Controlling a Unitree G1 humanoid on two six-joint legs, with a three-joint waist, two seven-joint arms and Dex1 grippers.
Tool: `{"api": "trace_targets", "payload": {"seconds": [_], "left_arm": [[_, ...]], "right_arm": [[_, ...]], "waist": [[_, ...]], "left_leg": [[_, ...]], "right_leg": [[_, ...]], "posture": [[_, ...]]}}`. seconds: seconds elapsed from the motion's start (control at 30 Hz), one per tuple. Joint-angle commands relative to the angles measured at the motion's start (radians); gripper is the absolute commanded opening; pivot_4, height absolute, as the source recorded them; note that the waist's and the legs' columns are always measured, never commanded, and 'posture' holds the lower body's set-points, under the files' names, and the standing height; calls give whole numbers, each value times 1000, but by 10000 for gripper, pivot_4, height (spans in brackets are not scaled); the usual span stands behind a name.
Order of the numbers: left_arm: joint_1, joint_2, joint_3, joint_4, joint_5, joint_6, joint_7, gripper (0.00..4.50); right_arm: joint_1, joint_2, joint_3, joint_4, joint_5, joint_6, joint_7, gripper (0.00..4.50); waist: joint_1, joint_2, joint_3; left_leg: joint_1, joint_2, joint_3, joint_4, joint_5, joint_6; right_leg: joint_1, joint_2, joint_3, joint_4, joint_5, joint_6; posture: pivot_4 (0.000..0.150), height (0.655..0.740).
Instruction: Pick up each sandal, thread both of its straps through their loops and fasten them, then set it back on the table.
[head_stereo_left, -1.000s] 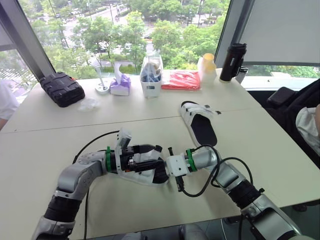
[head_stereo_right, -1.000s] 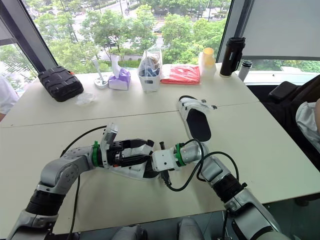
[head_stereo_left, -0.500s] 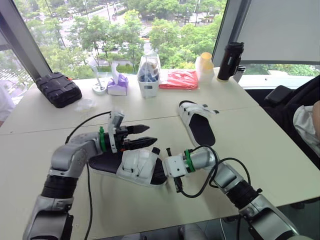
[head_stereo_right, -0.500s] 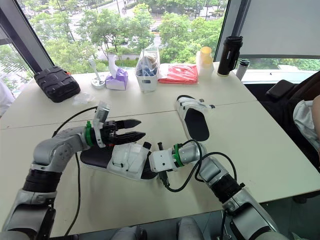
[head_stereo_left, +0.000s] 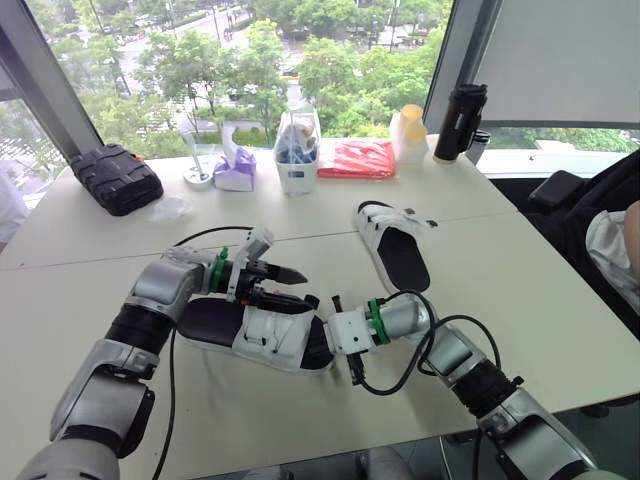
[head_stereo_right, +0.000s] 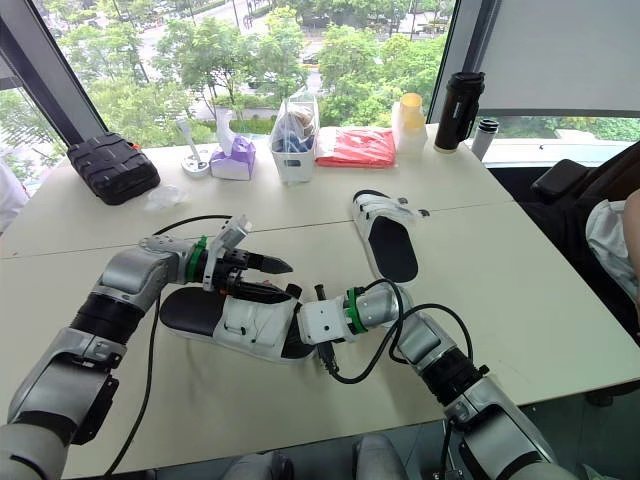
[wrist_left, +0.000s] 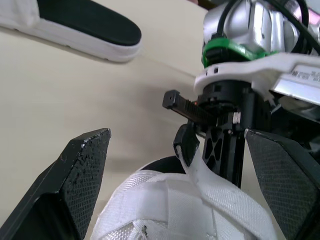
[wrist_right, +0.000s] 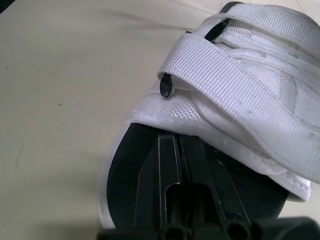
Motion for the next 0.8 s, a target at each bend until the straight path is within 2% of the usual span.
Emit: {"api": "trace_targets", "payload": {"seconds": [0.03, 0.1, 0.27, 0.33, 0.57, 0.8], "left_arm": [[-34, -9, -24, 17, 42, -44, -43, 39618], [-40, -20, -30, 23, 56, -52, -53, 32800], [-47, -49, -30, 30, 80, -65, -61, 8623], [-49, -53, -27, 30, 87, -67, -66, 573], [-60, -38, 31, 9, 66, -65, -67, 573], [-21, 28, 206, -165, -151, 116, -104, 573]], "right_arm": [[36, -8, 72, 68, -78, 32, 10, 0], [36, -7, 73, 71, -78, 31, 8, 0], [36, -5, 74, 71, -78, 31, 7, 0], [35, -5, 74, 72, -78, 30, 7, 0], [33, -3, 74, 76, -78, 30, 3, 0], [33, 1, 76, 80, -80, 28, -3, 0]], "waist": [[0, 0, 0], [0, 0, 0], [0, 0, 0], [0, 0, 0], [-1, 0, 0], [-3, 0, 1]], "left_leg": [[0, 0, 0, 0, 0, 0], [0, 0, 0, 0, 0, 0], [0, 0, 0, 0, 0, 0], [0, 0, 0, 0, 0, 0], [0, 0, 0, 0, 0, 0], [0, 1, 0, 0, 0, 0]], "right_leg": [[0, 0, 0, 0, 0, 0], [0, 0, 0, 0, 0, 0], [0, 0, 0, 0, 0, 0], [0, 0, 0, 0, 0, 0], [0, 0, 0, 1, 0, 0], [-2, 1, 0, 2, 0, 0]], "posture": [[1500, 7400], [1500, 7400], [1500, 7400], [1500, 7400], [1500, 7400], [1500, 7400]]}}
